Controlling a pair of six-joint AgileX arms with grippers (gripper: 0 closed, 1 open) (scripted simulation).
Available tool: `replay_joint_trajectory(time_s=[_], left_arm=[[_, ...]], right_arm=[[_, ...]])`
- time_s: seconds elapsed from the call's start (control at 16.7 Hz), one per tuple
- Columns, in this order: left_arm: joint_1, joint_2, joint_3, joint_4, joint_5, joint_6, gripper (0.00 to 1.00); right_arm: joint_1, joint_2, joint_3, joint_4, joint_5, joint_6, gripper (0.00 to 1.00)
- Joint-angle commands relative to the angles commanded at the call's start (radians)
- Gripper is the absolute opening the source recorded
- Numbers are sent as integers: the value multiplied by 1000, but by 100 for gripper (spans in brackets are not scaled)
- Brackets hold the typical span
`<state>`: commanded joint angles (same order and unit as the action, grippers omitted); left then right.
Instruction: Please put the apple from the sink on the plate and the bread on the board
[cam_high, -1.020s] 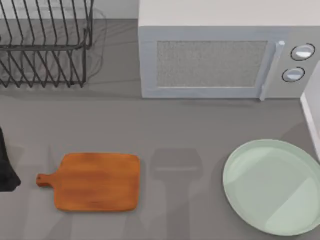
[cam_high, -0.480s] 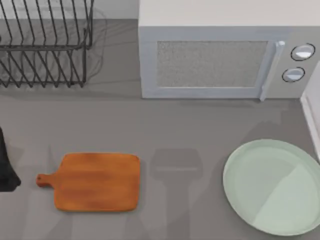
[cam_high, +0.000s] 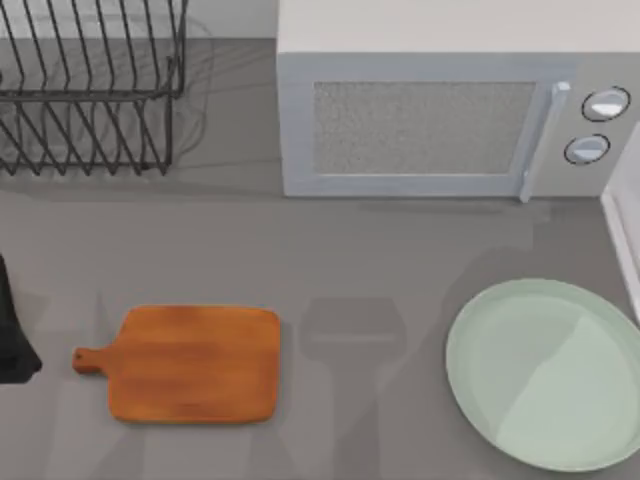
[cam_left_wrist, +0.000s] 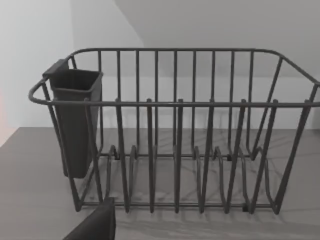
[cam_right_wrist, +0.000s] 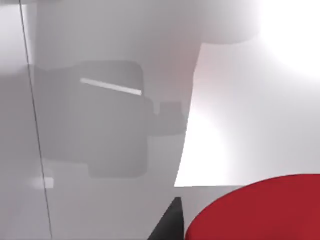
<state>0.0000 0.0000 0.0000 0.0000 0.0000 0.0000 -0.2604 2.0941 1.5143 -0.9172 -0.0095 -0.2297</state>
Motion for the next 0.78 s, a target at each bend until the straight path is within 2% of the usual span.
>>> replay_joint_trajectory(time_s=[0.36, 0.78], left_arm=[[0, 0, 0, 0, 0, 0, 100], [0, 0, 0, 0, 0, 0, 100]], right_arm=[[142, -148, -59, -94, 4, 169, 0], [424, -342, -182, -221, 10, 452, 0]])
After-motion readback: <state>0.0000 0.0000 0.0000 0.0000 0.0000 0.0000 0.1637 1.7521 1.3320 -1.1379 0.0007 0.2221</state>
